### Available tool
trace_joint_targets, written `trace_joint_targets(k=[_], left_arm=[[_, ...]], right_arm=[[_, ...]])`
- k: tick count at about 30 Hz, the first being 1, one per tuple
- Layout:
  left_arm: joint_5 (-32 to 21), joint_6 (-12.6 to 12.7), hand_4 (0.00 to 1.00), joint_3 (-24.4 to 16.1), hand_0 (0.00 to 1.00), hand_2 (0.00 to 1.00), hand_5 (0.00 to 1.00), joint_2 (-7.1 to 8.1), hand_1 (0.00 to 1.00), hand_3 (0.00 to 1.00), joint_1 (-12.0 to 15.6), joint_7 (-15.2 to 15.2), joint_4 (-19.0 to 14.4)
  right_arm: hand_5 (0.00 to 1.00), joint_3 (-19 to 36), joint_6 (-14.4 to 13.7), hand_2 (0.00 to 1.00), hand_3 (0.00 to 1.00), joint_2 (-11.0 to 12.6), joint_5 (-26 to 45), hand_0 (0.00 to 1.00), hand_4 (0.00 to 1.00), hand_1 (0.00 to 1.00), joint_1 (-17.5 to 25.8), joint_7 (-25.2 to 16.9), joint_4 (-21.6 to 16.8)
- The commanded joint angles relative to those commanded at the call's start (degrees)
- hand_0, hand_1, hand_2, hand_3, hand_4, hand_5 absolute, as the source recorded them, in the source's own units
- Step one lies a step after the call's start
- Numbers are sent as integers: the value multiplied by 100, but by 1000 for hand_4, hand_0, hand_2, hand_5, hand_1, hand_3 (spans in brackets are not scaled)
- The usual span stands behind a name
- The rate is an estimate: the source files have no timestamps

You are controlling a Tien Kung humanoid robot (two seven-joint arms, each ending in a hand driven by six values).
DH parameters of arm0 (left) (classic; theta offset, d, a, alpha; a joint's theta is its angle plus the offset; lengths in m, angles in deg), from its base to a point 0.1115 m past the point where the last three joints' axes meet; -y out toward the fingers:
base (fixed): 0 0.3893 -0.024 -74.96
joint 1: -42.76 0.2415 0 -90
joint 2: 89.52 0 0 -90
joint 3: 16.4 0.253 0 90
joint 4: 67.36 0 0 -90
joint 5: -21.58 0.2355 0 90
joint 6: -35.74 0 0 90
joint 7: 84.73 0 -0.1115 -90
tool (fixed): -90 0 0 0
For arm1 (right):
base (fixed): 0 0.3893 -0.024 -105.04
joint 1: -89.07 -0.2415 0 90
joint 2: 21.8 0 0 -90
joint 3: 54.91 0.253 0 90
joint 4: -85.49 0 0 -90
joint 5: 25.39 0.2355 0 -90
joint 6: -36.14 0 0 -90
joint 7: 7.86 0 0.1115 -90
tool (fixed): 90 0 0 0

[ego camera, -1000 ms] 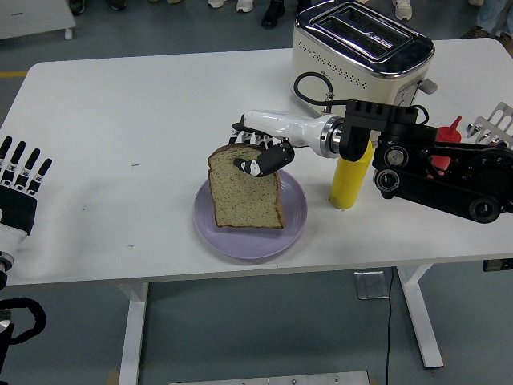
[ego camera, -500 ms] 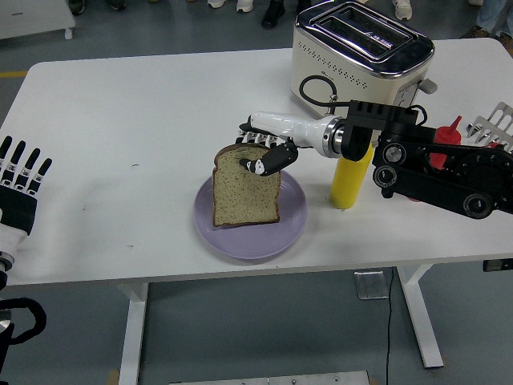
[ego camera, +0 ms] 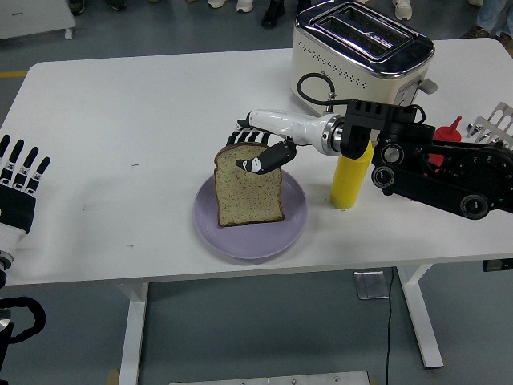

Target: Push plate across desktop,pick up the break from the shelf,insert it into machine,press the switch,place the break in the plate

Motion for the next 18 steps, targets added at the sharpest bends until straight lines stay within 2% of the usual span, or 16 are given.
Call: trace_joint_targets(k=[1,2,10,18], left_arm=[[0,0,638,-1,809,916,998,0,859,859,-2,0,0],[0,-1,638,-1,809,916,998,-1,859,859,-5,-1,0],[2,-2,638,-3,809,916,998,1,859,857,-13,0,1],[4,-3,638,-6,809,916,998,-1,859,857,-17,-2,-4]], right_arm=[[364,10,-20,780,811,0,-11,716,708,774,0,-12,7],[379,21,-41,820,847,2,-26,758,731,805,2,-23,13],[385,248,-294,822,853,37,-170,761,742,807,30,-101,0],[407,643,-406,816,846,159,-373,760,761,801,110,-96,-315]])
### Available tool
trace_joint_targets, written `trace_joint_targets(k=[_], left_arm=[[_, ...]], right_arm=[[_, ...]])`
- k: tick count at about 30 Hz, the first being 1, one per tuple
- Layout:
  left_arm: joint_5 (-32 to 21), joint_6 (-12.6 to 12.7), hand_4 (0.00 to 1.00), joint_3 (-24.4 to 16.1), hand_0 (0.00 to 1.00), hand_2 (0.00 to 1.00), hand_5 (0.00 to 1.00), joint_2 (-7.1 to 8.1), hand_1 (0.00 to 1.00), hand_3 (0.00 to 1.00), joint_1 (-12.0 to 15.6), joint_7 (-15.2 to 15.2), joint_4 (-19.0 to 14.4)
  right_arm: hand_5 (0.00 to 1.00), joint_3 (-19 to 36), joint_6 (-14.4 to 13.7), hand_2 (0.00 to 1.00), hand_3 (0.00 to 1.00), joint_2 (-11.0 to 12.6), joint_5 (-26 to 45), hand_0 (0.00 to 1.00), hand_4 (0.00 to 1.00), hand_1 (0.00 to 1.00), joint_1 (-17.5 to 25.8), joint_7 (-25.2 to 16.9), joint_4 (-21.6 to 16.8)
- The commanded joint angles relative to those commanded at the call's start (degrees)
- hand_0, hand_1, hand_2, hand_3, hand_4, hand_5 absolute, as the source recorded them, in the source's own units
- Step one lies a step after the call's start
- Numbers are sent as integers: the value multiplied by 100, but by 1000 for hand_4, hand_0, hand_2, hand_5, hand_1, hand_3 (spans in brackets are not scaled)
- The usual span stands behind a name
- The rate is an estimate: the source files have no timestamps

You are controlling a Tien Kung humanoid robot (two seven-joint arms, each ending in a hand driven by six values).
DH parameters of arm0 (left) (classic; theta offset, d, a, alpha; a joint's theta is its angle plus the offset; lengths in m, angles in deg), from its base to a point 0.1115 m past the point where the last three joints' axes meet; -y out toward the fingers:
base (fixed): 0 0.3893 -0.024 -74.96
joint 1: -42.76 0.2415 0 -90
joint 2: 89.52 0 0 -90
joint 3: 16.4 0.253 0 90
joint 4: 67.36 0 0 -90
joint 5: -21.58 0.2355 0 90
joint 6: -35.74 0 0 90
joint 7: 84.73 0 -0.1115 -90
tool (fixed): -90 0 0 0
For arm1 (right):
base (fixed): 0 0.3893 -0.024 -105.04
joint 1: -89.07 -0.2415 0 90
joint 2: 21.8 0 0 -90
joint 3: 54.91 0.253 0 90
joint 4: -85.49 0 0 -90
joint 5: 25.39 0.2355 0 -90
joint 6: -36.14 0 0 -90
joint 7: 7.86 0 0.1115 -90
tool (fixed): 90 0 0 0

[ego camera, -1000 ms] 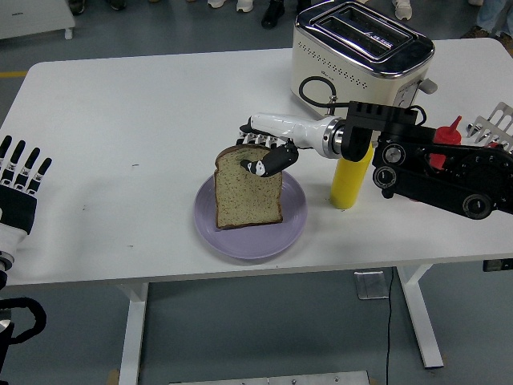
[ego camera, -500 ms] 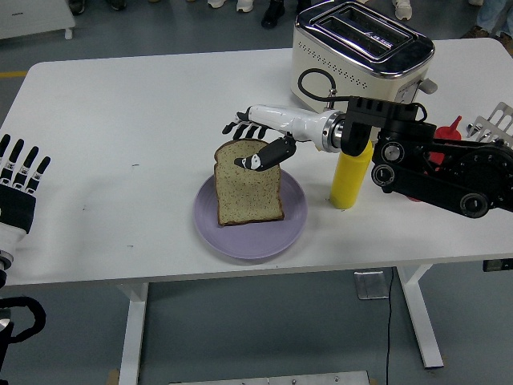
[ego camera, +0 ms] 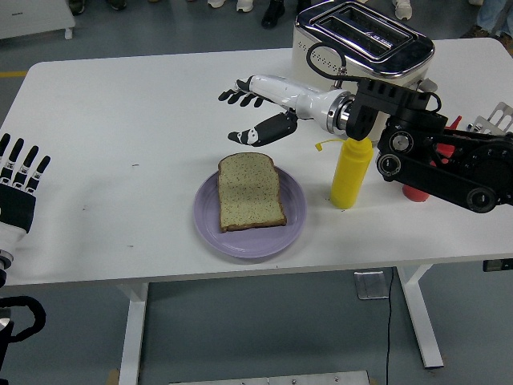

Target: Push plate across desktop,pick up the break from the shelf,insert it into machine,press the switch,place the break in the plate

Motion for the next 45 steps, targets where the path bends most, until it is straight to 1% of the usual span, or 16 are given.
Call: trace_joint_targets(k=[2,7,8,12,13,14,17,19,20,25,26,31,32,36,42,45], left_arm=[[0,0,638,-3,809,916,998,1,859,856,0,-1,-1],[1,4,638,-10,809,916,998,5,859,856,13,-3,1],[1,5,637,-10,809,915,998,5,859,856,15,-3,2],[2,4,637,-1,809,915,998,8,859,856,20,-4,3],[2,4,637,-1,809,915,998,9,859,856,23,-4,1],[3,3,638,-2,809,915,998,10,859,855,27,-4,-1],[5,4,638,-10,809,915,998,11,859,855,52,-4,-5],[6,5,638,-17,809,915,998,10,859,855,65,-5,-7],[7,5,638,-24,809,915,998,8,859,855,72,-5,-10],[9,4,638,-45,809,915,998,2,859,855,93,-7,-25],[10,4,637,-50,808,916,998,0,859,855,97,-8,-31],[12,5,637,-72,808,916,998,-3,859,855,114,-10,-50],[12,6,637,-75,809,915,998,-3,859,855,115,-11,-53],[12,6,637,-82,809,915,998,-4,859,855,121,-13,-64],[12,7,637,-81,808,916,998,3,859,855,123,-15,-74],[12,7,637,-73,808,916,998,3,859,856,116,-15,-75]], right_arm=[[403,148,-31,795,828,61,-60,750,755,785,23,16,-134],[403,747,-170,795,828,309,-155,750,755,785,118,46,-618],[381,869,-203,750,775,345,-140,731,691,746,144,45,-691],[381,1466,-476,750,775,545,118,731,691,746,384,25,-1026],[381,1663,-569,750,775,621,248,731,691,746,488,-1,-1102],[355,1819,-644,738,756,681,361,733,570,740,573,-21,-1154],[355,2367,-847,738,756,901,806,733,570,740,871,-102,-1272],[355,2678,-914,738,756,1001,1094,733,570,740,1059,-141,-1307],[391,2876,-938,747,752,1060,1302,747,530,744,1189,-159,-1321],[391,3712,-960,747,752,1232,2223,747,530,744,1800,-224,-1307],[442,3904,-949,761,769,1256,2429,770,503,756,1951,-234,-1293],[442,4851,-884,761,769,1306,3384,770,503,756,2702,-266,-1257],[491,5023,-880,775,772,1305,3542,789,491,765,2842,-280,-1253],[491,5759,-880,775,772,1243,4180,789,491,765,3478,-381,-1203],[505,6819,-848,785,776,979,5004,803,491,774,4482,-495,-1073],[521,7250,-790,790,778,802,5197,815,486,783,4926,-522,-1029]])
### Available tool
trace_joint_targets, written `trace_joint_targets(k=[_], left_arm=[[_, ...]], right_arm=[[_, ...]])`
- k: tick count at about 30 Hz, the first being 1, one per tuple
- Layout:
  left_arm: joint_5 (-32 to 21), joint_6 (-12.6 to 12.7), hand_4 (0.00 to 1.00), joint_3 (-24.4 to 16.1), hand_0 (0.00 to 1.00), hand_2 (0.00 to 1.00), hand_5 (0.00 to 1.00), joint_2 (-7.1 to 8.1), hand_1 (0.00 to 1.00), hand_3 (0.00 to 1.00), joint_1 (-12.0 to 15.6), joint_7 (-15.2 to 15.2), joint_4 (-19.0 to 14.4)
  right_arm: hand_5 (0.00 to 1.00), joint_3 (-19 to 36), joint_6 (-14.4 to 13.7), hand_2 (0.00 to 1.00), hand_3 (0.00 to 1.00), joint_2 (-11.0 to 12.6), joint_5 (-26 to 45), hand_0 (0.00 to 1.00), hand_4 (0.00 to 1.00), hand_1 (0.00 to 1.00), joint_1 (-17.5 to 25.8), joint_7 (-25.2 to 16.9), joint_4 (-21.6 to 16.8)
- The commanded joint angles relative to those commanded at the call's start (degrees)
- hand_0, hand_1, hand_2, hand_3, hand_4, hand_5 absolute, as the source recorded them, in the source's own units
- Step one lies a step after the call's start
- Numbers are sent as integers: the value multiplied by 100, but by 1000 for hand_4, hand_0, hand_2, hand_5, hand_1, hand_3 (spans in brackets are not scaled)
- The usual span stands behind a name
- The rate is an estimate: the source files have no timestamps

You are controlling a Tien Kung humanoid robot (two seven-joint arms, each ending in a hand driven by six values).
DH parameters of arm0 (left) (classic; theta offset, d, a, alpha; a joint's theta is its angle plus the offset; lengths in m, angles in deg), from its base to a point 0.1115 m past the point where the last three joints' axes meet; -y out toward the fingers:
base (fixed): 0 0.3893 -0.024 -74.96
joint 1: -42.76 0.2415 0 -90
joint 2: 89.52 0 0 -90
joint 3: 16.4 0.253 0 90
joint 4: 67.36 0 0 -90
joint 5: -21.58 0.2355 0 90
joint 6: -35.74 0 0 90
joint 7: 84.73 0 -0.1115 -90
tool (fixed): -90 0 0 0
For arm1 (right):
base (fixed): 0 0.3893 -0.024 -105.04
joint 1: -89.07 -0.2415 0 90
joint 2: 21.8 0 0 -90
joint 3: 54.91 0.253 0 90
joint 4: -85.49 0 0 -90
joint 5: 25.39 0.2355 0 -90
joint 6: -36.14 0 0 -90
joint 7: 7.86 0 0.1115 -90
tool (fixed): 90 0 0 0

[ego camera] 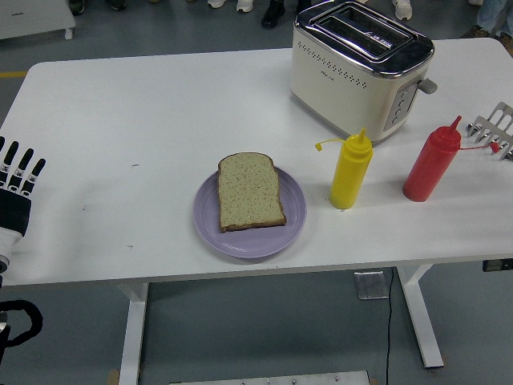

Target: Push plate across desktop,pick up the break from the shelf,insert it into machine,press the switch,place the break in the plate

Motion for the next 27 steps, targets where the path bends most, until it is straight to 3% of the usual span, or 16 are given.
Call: trace_joint_targets(k=[11,19,27], left_arm=[[3,-1,637,6,808,916,998,-1,859,855,-41,3,-2],[9,-1,637,19,808,916,998,1,858,855,-69,8,1],[13,-1,637,40,808,916,998,-5,858,855,-94,20,13]], right_arm=[[547,1006,241,792,780,-547,-60,823,486,784,1248,-54,85],[549,1126,373,792,780,-825,-130,824,484,785,1591,-13,95],[553,1163,479,793,778,-970,-144,824,482,785,1664,-5,130]])
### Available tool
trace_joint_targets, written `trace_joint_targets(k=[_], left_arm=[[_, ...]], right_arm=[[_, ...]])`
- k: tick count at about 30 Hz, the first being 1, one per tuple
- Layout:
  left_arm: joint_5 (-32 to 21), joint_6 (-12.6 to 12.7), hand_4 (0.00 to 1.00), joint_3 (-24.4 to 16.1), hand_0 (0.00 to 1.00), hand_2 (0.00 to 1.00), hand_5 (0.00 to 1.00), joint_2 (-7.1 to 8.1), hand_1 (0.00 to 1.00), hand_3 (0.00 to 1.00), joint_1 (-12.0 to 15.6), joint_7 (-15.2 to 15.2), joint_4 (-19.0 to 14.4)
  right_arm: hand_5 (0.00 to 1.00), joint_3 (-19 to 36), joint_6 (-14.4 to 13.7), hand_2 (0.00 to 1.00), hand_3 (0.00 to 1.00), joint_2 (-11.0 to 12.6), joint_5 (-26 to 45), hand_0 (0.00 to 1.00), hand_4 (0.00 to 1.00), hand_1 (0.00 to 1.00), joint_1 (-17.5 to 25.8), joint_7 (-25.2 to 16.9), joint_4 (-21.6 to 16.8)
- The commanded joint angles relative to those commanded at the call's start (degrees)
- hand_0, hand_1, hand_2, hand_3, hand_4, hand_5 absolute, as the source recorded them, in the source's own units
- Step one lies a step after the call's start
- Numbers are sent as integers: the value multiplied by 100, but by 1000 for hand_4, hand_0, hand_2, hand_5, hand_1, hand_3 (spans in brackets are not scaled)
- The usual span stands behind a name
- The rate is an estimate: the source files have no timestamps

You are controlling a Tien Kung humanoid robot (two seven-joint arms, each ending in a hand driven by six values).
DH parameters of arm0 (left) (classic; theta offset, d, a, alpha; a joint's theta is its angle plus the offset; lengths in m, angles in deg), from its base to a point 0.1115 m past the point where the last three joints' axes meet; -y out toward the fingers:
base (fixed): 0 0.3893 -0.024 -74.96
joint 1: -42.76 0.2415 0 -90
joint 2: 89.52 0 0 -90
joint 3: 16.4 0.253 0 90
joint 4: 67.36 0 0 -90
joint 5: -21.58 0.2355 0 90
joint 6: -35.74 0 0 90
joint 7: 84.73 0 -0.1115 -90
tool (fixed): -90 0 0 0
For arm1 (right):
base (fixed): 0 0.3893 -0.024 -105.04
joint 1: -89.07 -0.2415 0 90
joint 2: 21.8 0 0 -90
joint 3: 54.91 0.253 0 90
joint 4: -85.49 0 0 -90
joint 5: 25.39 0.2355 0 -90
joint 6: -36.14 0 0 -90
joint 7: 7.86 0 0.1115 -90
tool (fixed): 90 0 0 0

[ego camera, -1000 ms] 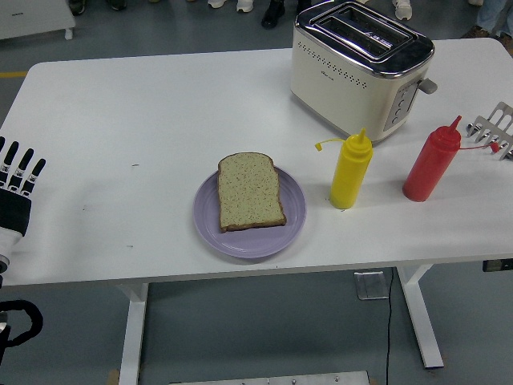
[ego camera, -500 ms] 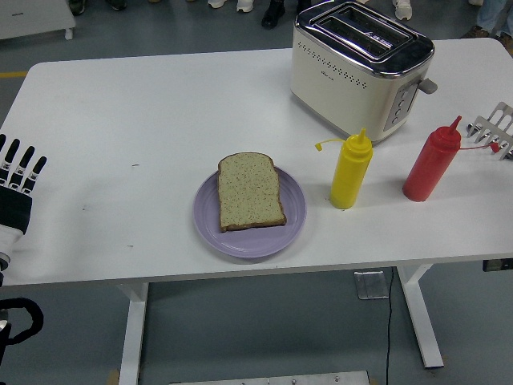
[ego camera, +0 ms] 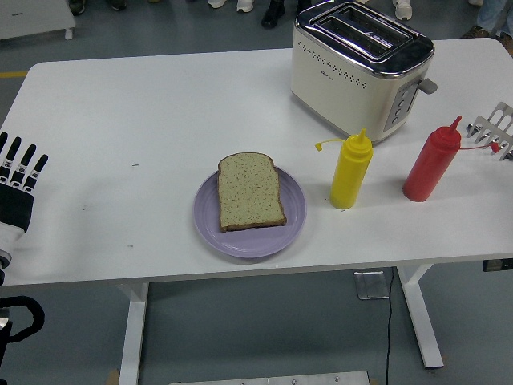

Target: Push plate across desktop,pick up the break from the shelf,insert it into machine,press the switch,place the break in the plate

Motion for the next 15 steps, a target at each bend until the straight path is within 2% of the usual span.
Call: trace_joint_targets(k=[15], left_arm=[[4,2,638,28,808,916,998,9,858,855,-23,2,13]], right_arm=[[558,82,26,788,774,-48,21,827,483,784,-15,18,0]])
